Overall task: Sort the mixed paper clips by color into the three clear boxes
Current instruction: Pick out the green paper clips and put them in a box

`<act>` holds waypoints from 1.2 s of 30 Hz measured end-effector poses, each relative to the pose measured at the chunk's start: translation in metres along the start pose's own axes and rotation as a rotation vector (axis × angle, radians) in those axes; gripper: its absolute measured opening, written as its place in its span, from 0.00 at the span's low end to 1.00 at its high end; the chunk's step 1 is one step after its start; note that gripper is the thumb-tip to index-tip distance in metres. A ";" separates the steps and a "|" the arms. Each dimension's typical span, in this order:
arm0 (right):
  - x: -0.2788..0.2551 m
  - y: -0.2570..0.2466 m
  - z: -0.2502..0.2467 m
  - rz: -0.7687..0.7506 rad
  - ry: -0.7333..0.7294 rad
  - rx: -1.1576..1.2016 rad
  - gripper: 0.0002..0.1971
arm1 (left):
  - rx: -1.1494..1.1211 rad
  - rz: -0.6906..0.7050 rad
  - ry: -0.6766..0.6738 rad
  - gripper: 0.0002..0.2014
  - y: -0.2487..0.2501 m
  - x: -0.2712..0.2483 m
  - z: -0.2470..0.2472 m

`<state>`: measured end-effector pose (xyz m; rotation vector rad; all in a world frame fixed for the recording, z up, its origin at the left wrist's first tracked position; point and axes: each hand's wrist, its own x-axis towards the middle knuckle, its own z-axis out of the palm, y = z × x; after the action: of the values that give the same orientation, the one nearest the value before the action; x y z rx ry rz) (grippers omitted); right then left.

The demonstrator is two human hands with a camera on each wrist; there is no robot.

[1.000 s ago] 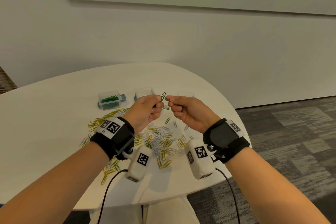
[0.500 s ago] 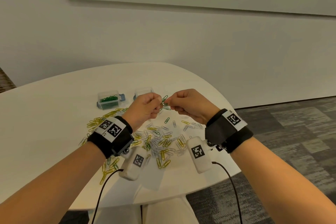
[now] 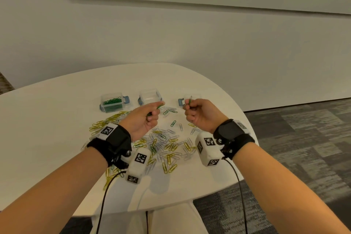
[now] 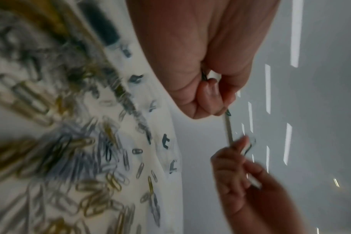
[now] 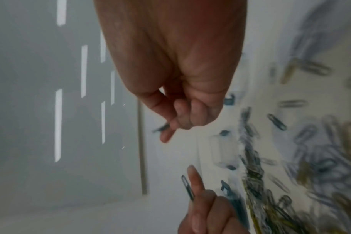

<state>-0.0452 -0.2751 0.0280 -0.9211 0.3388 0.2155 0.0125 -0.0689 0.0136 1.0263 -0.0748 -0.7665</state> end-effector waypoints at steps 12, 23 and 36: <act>0.073 0.027 -0.013 -0.036 0.137 -1.656 0.11 | -0.077 -0.237 0.201 0.17 0.002 0.065 -0.013; 0.081 0.018 -0.029 0.056 0.070 -1.056 0.10 | 1.556 0.061 0.193 0.05 -0.012 0.121 0.005; 0.109 0.021 -0.019 -0.147 0.424 -1.522 0.10 | 1.747 0.067 0.126 0.09 -0.015 0.134 -0.011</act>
<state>0.0457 -0.2741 -0.0391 -2.5073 0.4828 0.1108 0.1084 -0.1466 -0.0421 2.6837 -0.7609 -0.4345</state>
